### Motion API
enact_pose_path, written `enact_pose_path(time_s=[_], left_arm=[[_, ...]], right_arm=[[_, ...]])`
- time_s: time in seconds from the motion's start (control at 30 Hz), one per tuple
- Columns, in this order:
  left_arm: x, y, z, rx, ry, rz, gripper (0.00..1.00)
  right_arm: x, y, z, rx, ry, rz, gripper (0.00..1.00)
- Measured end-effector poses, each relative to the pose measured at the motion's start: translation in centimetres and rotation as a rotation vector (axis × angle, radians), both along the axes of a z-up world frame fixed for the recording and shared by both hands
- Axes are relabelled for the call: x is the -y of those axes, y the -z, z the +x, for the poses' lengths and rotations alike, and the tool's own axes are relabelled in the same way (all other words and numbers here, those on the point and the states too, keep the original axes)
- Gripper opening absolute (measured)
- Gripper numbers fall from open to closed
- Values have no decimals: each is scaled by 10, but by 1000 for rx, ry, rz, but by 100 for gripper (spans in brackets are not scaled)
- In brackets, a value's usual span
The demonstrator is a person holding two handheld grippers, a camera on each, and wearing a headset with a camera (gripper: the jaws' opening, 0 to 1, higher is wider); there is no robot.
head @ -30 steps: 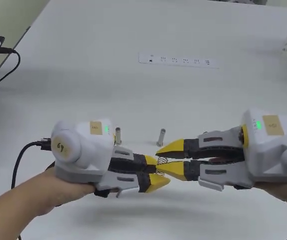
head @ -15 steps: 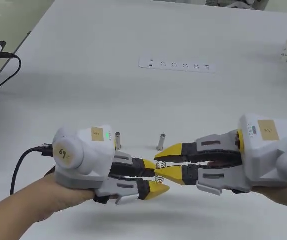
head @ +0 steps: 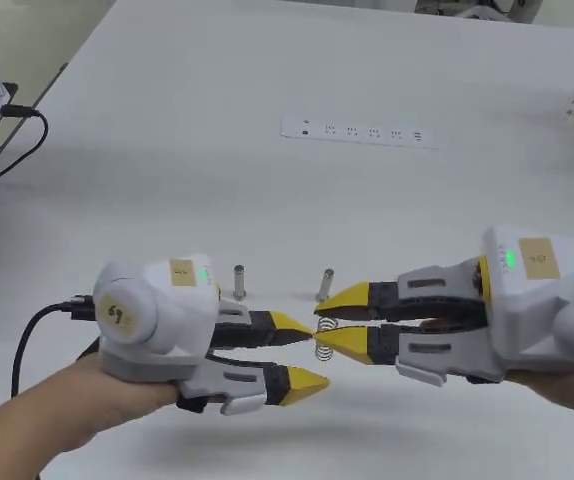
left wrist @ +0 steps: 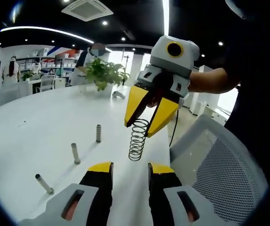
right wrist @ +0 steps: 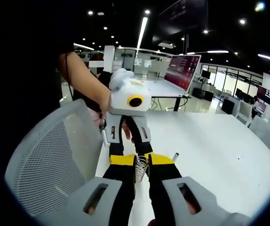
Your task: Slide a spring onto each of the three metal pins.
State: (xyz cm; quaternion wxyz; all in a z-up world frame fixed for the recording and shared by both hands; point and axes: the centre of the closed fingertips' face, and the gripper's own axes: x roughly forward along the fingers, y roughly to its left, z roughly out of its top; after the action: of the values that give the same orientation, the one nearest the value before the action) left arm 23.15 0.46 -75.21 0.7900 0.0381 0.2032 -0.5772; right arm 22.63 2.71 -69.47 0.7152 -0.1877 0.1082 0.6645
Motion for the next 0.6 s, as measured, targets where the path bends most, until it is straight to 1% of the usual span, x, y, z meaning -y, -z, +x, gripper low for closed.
enact_pose_path(time_s=[0.3,0.47,0.5,0.6], left_arm=[[-2,2,-1,-8,-6,3,24],[-6,1,2,0,-35,-4,33],[-8,1,3,4,-43,-1,34],[-15,5,5,0,-62,9,38]], right_arm=[[2,0,2,0,10,1,7],[3,1,3,1,16,-1,7],[3,1,3,1,16,-3,7],[3,2,4,3,18,-7,7]])
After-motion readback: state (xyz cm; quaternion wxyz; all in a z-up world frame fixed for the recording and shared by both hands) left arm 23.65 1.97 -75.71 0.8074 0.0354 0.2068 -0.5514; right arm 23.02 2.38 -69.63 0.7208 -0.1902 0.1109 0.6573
